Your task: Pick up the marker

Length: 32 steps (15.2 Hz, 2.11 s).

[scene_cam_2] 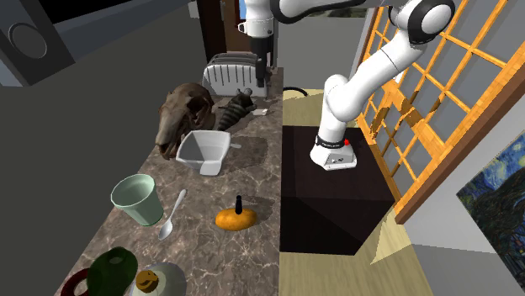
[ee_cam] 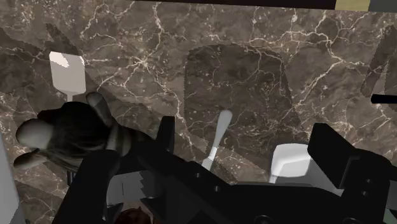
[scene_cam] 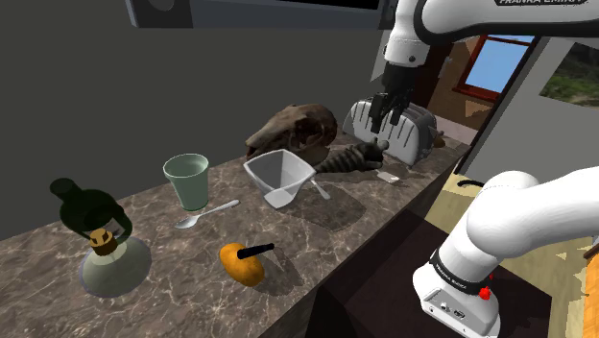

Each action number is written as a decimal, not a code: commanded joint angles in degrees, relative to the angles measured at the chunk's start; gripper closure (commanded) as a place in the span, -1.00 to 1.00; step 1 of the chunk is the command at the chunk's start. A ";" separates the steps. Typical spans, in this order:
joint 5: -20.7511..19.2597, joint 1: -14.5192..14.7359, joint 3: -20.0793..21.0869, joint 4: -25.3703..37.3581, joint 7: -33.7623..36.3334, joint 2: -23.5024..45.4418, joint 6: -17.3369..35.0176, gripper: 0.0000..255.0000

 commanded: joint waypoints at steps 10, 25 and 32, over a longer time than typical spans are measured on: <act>12.07 0.20 11.26 -6.69 24.60 2.17 4.17 -1.00; 29.81 0.07 29.42 -3.16 62.37 24.99 22.73 -1.00; 30.56 -0.40 34.85 3.99 79.54 42.02 34.47 -1.00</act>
